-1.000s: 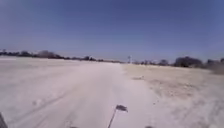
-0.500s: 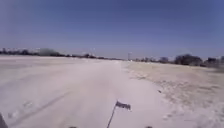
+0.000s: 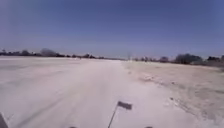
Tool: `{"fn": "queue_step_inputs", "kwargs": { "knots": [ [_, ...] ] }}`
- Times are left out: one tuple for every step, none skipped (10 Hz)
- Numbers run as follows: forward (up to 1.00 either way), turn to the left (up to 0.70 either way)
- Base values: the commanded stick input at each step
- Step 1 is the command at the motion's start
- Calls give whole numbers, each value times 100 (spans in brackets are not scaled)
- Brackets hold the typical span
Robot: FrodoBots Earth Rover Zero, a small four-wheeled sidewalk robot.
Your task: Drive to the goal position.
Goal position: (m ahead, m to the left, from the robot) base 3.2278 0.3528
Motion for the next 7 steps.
{"fn": "queue_step_inputs", "kwargs": {
  "knots": [
    [70, 0],
    [70, 0],
    [70, 0],
    [70, 0],
    [70, 0],
    [70, 0],
    [70, 0]
  ]
}}
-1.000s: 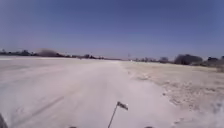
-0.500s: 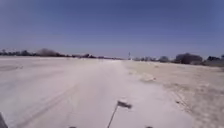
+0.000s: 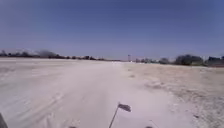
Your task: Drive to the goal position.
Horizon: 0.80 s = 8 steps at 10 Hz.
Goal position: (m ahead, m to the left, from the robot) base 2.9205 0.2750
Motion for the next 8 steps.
{"fn": "queue_step_inputs", "kwargs": {
  "knots": [
    [70, 0],
    [70, 0],
    [70, 0],
    [70, 0],
    [70, 0],
    [70, 0],
    [70, 0],
    [70, 0]
  ]
}}
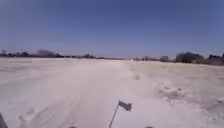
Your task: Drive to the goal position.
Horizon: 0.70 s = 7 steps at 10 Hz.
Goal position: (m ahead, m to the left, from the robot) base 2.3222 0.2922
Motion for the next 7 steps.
{"fn": "queue_step_inputs", "kwargs": {
  "knots": [
    [70, 0],
    [70, 0],
    [70, 0],
    [70, 0],
    [70, 0],
    [70, 0],
    [70, 0]
  ]
}}
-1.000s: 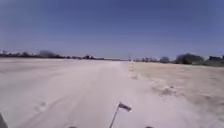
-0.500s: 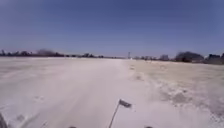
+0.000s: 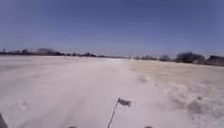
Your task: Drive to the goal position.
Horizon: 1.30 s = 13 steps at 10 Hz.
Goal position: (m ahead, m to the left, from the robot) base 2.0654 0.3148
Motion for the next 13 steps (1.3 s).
{"fn": "queue_step_inputs", "kwargs": {
  "knots": [
    [70, 0],
    [70, 0],
    [70, 0],
    [70, 0],
    [70, 0],
    [70, 0],
    [70, 0],
    [70, 0],
    [70, 0],
    [70, 0],
    [70, 0],
    [70, 0],
    [70, 0]
  ]
}}
